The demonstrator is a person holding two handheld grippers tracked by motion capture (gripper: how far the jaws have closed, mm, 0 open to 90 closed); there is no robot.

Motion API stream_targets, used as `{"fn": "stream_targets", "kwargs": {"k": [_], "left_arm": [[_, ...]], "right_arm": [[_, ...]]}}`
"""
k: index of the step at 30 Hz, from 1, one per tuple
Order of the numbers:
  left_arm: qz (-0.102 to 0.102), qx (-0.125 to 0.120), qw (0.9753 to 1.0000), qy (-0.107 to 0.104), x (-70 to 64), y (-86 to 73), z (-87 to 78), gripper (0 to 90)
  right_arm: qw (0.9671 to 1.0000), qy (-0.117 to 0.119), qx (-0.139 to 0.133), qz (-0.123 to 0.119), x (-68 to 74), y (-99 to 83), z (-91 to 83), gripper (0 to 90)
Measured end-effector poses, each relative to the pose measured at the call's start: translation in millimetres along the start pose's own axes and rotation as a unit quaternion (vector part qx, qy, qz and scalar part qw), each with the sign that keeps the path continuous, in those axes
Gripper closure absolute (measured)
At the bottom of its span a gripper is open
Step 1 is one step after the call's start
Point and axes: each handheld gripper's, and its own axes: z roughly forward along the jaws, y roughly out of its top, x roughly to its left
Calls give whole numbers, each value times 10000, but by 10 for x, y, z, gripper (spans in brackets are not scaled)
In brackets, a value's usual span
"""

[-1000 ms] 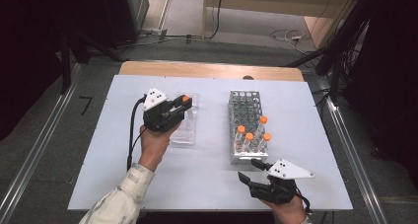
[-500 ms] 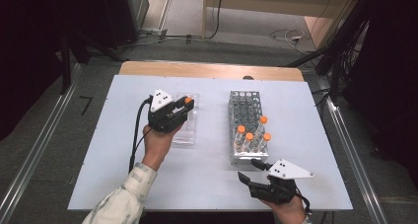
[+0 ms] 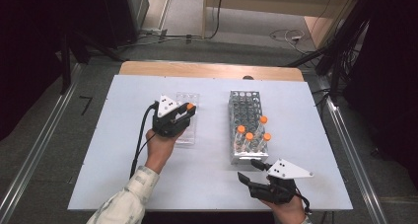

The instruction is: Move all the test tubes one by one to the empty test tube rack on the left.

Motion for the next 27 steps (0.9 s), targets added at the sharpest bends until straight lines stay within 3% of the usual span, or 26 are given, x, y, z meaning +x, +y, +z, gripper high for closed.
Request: {"fn": "stream_targets", "kwargs": {"k": [15,24,27], "left_arm": [[-11,90,9999,-75,-1,-54,17,670],[-145,107,9996,-205,-3,-44,-22,569],[-131,74,9999,-63,-25,-48,-55,458]], "right_arm": [[10000,10,11,26,0,-3,6,345],[10000,1,14,38,-4,-4,7,345],[10000,-10,11,40,-7,-5,7,345]]}}
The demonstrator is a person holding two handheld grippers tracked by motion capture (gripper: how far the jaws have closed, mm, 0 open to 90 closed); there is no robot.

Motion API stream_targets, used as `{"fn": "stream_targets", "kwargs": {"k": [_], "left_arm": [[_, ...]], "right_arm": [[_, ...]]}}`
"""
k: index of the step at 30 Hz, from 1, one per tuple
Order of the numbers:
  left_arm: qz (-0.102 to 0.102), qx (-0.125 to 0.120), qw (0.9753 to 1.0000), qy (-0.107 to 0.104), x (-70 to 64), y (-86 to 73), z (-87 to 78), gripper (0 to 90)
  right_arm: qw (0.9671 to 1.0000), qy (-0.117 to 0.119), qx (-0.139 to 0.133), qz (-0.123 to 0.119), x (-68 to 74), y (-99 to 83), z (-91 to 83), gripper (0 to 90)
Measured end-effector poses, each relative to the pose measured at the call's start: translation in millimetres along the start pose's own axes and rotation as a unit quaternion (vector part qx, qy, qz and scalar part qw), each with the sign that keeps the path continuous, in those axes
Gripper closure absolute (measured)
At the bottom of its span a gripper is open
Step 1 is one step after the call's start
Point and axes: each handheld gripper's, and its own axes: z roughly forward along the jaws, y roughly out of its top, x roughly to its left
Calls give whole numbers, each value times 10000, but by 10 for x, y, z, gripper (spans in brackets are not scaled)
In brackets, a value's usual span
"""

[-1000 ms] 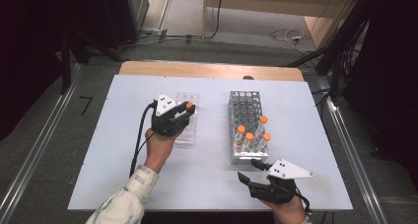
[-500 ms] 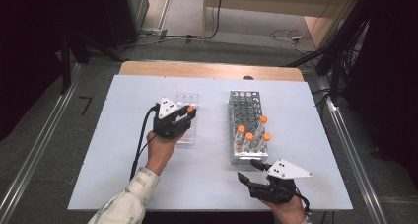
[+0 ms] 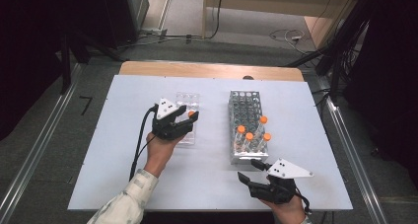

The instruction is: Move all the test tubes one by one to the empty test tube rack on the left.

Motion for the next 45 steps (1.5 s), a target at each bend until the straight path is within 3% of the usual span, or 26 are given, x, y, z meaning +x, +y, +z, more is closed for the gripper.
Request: {"fn": "stream_targets", "kwargs": {"k": [6,16,20,30,37,45], "left_arm": [[-132,-49,9999,-57,3,-27,-102,381],[-174,-131,9997,-127,-42,-157,-328,286],[-144,-103,9997,-173,-53,-235,-424,280],[-71,-20,10000,-67,-31,-404,-637,268],[-90,82,9999,-4,-2,-502,-673,265],[-80,-3,10000,55,-38,-544,-705,248]], "right_arm": [[10000,-7,-12,11,-5,-1,1,345],[10000,-35,-7,43,-9,-2,4,345],[10000,-46,-8,41,-15,-3,2,345],[9999,-109,-34,68,-26,2,-5,345],[9997,-199,-122,103,-63,13,-39,346],[9988,-409,-237,125,-149,20,-95,349]]}}
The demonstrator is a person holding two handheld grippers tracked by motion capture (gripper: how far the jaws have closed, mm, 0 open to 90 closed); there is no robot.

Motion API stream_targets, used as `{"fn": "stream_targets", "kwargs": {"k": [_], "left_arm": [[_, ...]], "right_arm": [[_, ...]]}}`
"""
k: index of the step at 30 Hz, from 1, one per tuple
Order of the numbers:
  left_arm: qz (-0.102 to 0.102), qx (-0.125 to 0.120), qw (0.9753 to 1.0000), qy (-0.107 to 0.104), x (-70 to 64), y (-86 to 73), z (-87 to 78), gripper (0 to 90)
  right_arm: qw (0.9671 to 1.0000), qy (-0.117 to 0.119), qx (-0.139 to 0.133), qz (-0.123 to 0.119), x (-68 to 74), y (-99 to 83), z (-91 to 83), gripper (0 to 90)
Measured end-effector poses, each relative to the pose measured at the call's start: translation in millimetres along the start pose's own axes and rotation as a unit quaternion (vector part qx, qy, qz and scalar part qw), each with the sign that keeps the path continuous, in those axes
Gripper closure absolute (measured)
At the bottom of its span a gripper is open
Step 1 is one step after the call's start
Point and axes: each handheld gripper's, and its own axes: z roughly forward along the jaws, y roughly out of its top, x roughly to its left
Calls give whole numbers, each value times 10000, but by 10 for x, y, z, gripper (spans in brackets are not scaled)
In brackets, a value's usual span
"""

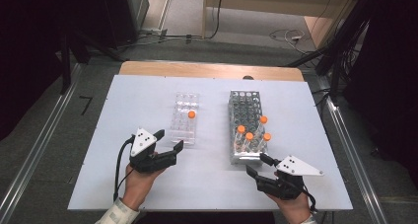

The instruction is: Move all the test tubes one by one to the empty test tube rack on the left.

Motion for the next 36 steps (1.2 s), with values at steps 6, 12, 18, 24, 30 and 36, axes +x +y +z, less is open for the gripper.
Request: {"fn": "stream_targets", "kwargs": {"k": [6,12,18,24,30,36], "left_arm": [[24,12,10000,27,-16,-35,-11,221],[41,34,10000,14,-27,-58,-14,215],[47,53,10000,-37,-37,-80,-4,214],[79,66,9999,-35,-40,-83,1,213],[81,63,9999,-19,-39,-86,-1,212],[96,83,9999,-25,-39,-94,9,213]], "right_arm": [[9996,-244,-63,110,-107,2,-25,351],[9984,-510,-104,207,-230,-17,-4,356],[9967,-724,-159,323,-313,1,52,389],[9954,-863,-215,363,-368,35,162,448],[9941,-1005,-268,319,-396,47,221,500],[9936,-1041,-269,338,-438,60,274,533]]}}
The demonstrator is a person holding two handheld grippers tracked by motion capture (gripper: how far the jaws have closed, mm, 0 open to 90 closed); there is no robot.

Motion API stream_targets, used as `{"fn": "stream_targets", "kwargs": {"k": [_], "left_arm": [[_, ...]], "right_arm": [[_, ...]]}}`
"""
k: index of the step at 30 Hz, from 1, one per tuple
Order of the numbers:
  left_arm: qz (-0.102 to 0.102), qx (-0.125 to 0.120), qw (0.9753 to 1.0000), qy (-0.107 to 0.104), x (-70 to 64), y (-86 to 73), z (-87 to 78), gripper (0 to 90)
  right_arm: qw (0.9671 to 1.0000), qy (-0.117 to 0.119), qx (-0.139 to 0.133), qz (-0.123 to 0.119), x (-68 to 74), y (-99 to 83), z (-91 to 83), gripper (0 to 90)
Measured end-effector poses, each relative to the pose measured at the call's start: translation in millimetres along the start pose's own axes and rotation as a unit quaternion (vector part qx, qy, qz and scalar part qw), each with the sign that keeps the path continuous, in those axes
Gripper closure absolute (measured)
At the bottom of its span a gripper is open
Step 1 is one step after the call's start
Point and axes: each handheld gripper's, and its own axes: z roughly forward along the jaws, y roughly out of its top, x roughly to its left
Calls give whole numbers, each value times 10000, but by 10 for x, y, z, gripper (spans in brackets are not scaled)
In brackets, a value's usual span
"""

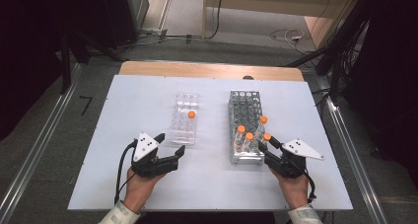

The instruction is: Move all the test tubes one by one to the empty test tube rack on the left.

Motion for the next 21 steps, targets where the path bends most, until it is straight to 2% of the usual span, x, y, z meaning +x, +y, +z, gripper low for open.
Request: {"fn": "stream_targets", "kwargs": {"k": [21], "left_arm": [[42,18,10000,-6,-10,-10,11,213]], "right_arm": [[9999,-95,32,-136,36,4,67,699]]}}
